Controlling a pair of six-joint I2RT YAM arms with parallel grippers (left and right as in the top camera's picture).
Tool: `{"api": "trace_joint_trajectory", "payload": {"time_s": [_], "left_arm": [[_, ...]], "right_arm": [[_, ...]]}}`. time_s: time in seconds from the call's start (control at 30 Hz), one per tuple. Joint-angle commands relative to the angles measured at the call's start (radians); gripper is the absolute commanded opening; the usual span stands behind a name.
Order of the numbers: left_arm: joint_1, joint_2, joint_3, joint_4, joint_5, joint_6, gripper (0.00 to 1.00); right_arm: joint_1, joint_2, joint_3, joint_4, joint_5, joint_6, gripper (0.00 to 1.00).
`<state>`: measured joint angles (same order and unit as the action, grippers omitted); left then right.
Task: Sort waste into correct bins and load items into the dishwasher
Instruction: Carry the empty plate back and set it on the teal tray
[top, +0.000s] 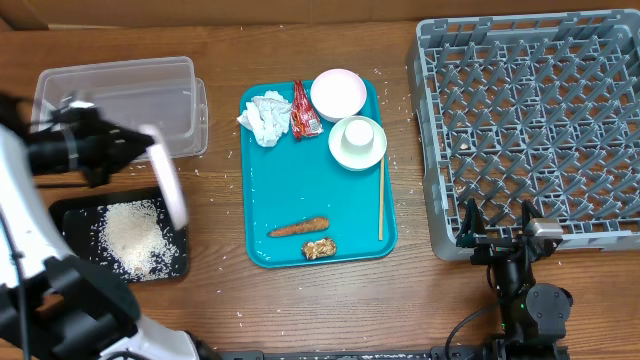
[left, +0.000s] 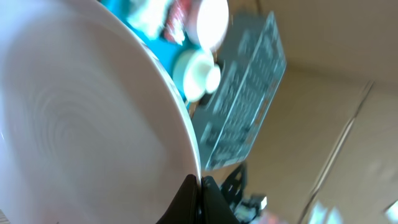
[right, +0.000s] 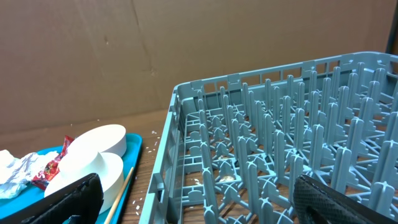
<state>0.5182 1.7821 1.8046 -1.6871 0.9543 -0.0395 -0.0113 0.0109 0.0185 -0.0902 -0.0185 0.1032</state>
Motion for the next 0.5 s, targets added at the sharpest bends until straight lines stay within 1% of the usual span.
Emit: {"api": "trace_joint_trajectory", "payload": {"time_s": [0.0, 0.1, 0.17, 0.27, 0.33, 0.47], "left_arm": [[-0.167, -0.049, -0.003, -0.001, -0.023, 0.036, 0.04], [-0.326, -0.048, -0.003, 0.053, -0.046, 0.020, 0.04], [-0.437, -0.048, -0.003, 0.117, -0.115, -0.056, 0.04], [-0.594, -0.048, -0.003, 0.239, -0.329, -0.222, 0.04], [-0.704, -0.048, -0.003, 0.306, -0.544, -0.353, 0.04], [-0.863, -0.038, -0.003, 0.383, -0.834, -0.435, 0.04]], "right_arm": [[0.005, -0.008, -0.010, 0.006, 0.010, -0.006, 1.00], [0.005, -0.008, -0.010, 0.006, 0.010, -0.006, 1.00], [0.005, -0.008, -0.010, 0.006, 0.010, -0.006, 1.00], [0.005, -0.008, -0.010, 0.006, 0.010, -0.006, 1.00], [0.005, -0.008, -0.010, 0.006, 0.010, -0.006, 1.00], [0.005, -0.008, -0.010, 0.006, 0.010, -0.006, 1.00]]}}
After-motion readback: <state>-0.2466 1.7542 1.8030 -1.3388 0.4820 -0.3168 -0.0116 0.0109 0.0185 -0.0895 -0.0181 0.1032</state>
